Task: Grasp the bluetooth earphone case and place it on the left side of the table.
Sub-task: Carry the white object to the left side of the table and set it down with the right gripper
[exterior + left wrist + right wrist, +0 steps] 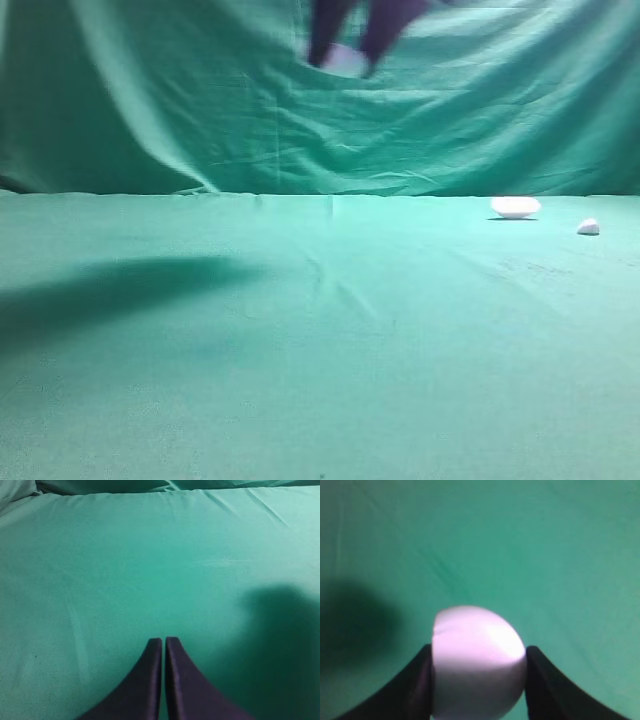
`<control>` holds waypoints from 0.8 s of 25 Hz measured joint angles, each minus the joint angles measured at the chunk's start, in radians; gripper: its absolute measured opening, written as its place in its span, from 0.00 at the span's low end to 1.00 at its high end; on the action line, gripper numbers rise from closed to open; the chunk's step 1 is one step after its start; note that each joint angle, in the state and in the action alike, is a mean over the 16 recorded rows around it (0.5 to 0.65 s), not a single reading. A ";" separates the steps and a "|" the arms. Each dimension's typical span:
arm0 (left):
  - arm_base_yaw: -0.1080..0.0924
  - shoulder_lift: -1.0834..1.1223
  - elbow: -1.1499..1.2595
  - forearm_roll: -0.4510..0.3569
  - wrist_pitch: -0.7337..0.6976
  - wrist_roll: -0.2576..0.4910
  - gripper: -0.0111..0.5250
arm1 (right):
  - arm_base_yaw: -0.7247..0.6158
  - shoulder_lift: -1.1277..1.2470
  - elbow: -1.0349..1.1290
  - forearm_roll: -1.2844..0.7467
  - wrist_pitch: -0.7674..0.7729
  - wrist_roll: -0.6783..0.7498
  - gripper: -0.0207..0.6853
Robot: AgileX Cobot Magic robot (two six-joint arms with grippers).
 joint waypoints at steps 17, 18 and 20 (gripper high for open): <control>0.000 0.000 0.000 0.000 0.000 0.000 0.02 | 0.120 0.225 -0.096 0.007 -0.110 0.006 0.68; 0.000 0.000 0.000 0.000 0.000 0.000 0.02 | 0.120 0.223 -0.100 0.007 -0.107 0.006 0.70; 0.000 0.000 0.000 0.000 0.000 0.000 0.02 | 0.120 0.211 -0.112 0.007 -0.094 0.005 0.75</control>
